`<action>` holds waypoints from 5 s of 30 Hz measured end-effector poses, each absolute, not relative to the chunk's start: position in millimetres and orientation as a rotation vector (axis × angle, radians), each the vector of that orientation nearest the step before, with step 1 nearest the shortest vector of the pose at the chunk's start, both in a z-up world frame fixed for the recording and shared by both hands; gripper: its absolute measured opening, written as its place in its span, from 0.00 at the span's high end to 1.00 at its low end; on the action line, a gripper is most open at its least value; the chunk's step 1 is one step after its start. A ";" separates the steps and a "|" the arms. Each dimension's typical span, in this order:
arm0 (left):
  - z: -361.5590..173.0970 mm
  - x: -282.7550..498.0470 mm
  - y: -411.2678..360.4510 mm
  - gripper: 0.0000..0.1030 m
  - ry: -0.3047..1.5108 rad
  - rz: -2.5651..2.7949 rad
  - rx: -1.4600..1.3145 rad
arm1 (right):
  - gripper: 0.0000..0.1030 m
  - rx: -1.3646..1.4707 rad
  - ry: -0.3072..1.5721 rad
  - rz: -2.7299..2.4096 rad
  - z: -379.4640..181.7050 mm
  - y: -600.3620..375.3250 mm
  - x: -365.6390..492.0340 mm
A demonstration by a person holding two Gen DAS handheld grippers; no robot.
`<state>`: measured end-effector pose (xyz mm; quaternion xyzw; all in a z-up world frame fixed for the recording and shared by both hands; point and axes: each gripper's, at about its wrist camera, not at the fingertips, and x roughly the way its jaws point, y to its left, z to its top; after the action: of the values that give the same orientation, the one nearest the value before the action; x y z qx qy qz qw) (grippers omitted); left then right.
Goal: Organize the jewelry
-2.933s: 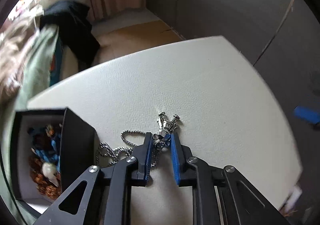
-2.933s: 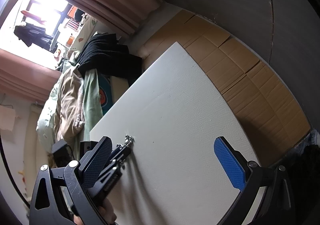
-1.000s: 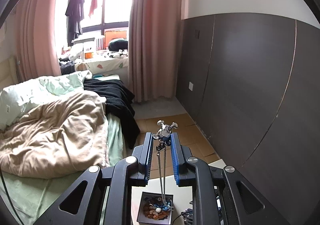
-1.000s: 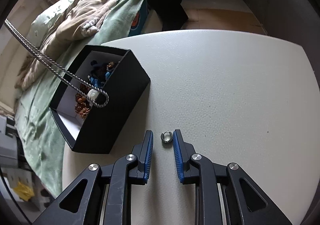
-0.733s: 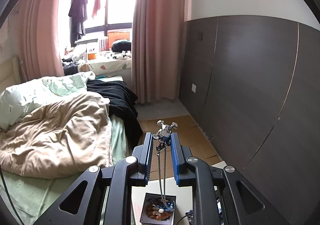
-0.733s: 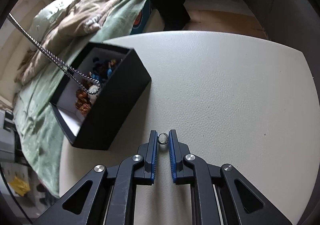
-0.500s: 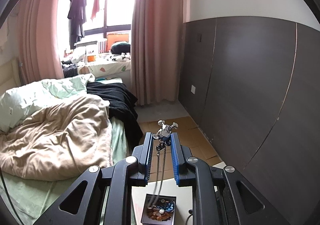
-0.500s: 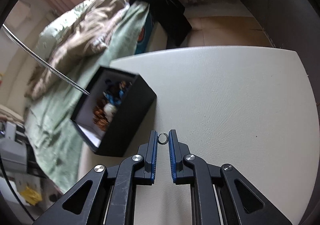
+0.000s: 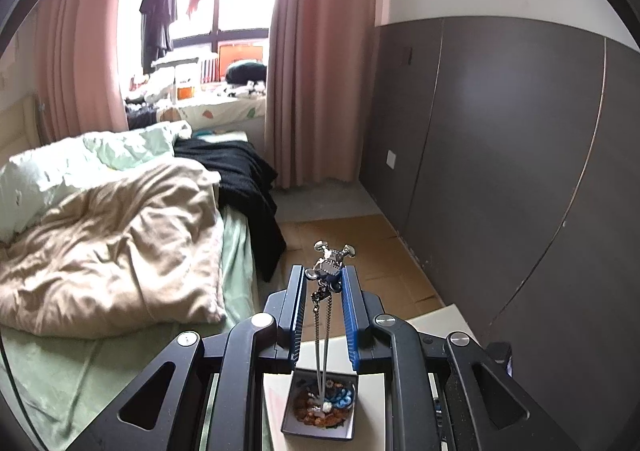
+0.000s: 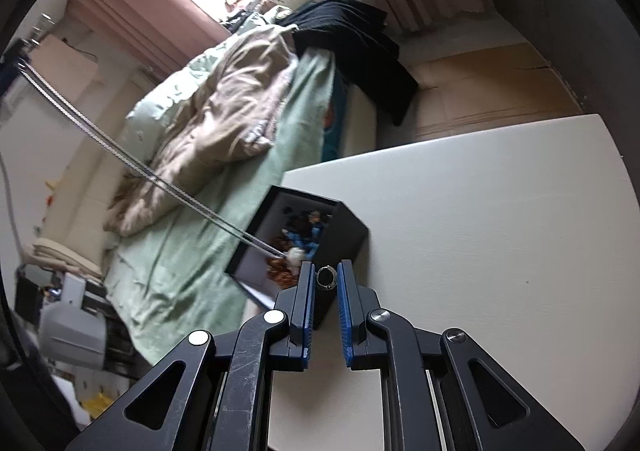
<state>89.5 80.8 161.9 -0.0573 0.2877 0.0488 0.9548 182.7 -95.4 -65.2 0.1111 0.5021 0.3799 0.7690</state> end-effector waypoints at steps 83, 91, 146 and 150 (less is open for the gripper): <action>-1.9 11.4 41.5 0.00 0.691 0.041 -0.304 | 0.00 0.173 0.881 0.655 -25.9 -161.5 98.8; 6.4 -1.2 32.2 0.00 0.638 0.067 -0.263 | 0.00 0.143 0.817 0.612 -13.5 -184.8 83.8; 19.3 -13.5 14.8 0.00 0.554 0.081 -0.225 | 0.00 0.128 0.766 0.578 5.7 -208.4 75.0; 19.4 -13.3 13.8 0.00 0.551 0.089 -0.219 | 0.00 0.122 0.764 0.576 5.7 -209.5 74.8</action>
<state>-13.3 13.8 19.4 -0.1077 0.2713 0.0436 0.9555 74.8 -209.5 5.7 0.0586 0.3673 0.2768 0.8860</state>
